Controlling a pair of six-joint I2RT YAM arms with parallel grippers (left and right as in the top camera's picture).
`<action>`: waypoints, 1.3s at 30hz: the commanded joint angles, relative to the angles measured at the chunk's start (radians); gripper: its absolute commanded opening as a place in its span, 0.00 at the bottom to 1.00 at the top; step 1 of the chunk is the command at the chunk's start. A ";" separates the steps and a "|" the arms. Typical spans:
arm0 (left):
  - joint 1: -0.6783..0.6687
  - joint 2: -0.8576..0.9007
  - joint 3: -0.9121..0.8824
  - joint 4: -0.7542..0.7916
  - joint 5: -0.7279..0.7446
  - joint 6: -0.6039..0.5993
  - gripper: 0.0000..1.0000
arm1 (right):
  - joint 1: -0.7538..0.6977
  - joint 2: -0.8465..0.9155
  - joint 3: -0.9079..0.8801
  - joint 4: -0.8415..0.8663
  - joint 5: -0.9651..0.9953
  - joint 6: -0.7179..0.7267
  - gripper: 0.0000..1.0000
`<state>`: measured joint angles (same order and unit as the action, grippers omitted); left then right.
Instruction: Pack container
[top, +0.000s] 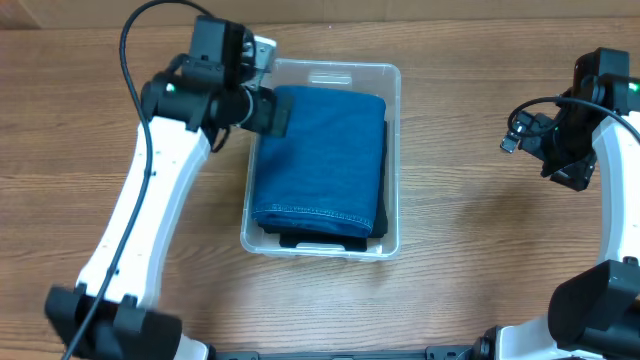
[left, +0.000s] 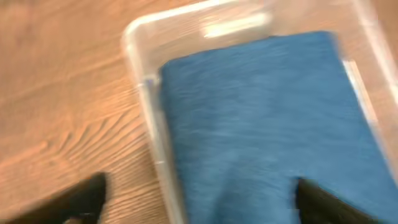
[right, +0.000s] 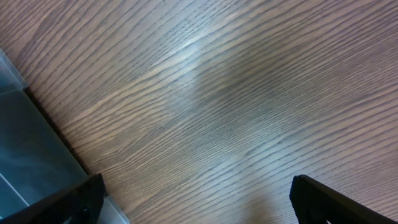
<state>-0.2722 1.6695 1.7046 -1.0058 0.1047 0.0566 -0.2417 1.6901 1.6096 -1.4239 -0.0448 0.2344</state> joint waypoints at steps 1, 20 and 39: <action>-0.080 0.007 0.010 -0.121 0.043 0.026 0.04 | -0.001 -0.010 0.000 0.004 -0.002 -0.007 1.00; 0.010 -0.022 0.185 -0.325 0.042 -0.081 1.00 | 0.167 0.041 0.000 0.235 -0.115 -0.067 1.00; 0.220 -0.087 0.193 -0.364 0.006 -0.106 1.00 | 0.294 0.232 0.157 0.334 0.106 0.076 1.00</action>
<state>-0.0544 1.5818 1.8980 -1.3884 0.1513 -0.0498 0.1211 1.9945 1.6630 -1.0615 -0.0360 0.2886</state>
